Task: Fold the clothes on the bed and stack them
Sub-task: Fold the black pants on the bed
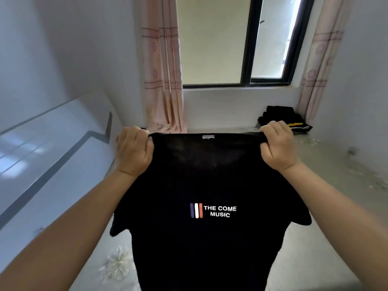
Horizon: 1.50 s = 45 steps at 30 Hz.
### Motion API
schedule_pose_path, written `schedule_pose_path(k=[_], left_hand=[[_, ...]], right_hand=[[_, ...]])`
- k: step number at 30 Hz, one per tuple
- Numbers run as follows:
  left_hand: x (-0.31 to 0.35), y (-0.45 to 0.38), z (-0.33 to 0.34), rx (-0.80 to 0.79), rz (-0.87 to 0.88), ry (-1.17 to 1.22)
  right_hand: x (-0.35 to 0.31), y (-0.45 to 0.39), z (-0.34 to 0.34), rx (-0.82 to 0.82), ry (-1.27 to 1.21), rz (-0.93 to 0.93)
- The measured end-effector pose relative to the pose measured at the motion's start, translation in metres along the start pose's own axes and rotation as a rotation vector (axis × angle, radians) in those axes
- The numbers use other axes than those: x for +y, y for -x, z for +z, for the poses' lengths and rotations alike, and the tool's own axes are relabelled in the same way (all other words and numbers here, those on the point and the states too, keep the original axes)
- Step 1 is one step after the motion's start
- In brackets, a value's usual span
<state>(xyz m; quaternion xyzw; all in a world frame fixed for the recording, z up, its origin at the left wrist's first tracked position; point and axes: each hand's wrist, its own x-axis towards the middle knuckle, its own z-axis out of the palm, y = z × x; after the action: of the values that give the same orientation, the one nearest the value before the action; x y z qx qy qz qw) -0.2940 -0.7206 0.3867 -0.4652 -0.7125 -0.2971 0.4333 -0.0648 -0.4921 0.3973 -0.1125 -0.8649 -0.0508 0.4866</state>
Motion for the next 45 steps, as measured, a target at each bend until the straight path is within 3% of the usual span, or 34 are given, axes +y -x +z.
schedule_pose_path(k=[7,14,19,23,27,30,35,38,41,45], left_hand=[[-0.026,0.051,0.045,-0.311,-0.126,-0.089],[-0.069,0.112,0.107,-0.67,-0.316,-0.163],[-0.102,0.135,0.158,-0.864,-0.515,-0.246],[-0.113,0.184,0.193,-0.975,-0.773,-0.063],[-0.13,0.239,0.211,-1.201,-0.83,0.009],[-0.151,0.266,0.226,-1.098,-0.851,0.057],[-0.184,0.279,0.266,-0.818,-1.119,0.126],[-0.219,0.268,0.298,-0.684,-0.936,-0.032],[-0.261,0.259,0.338,-0.706,-0.797,-0.222],[-0.297,0.264,0.399,-0.859,-0.801,-0.35]], right_hand=[[0.01,0.037,0.093,-0.383,-0.01,0.066],[0.034,0.075,0.221,-0.791,-0.143,0.304],[0.048,0.088,0.298,-0.876,-0.145,0.353],[0.052,0.111,0.35,-0.939,-0.193,0.437],[0.055,0.126,0.392,-0.975,-0.167,0.463],[0.062,0.132,0.424,-1.013,-0.164,0.415],[0.06,0.133,0.474,-0.994,-0.114,0.413],[0.062,0.121,0.507,-0.895,-0.11,0.401],[0.068,0.105,0.552,-0.833,-0.083,0.406],[0.06,0.108,0.618,-0.917,0.098,0.387]])
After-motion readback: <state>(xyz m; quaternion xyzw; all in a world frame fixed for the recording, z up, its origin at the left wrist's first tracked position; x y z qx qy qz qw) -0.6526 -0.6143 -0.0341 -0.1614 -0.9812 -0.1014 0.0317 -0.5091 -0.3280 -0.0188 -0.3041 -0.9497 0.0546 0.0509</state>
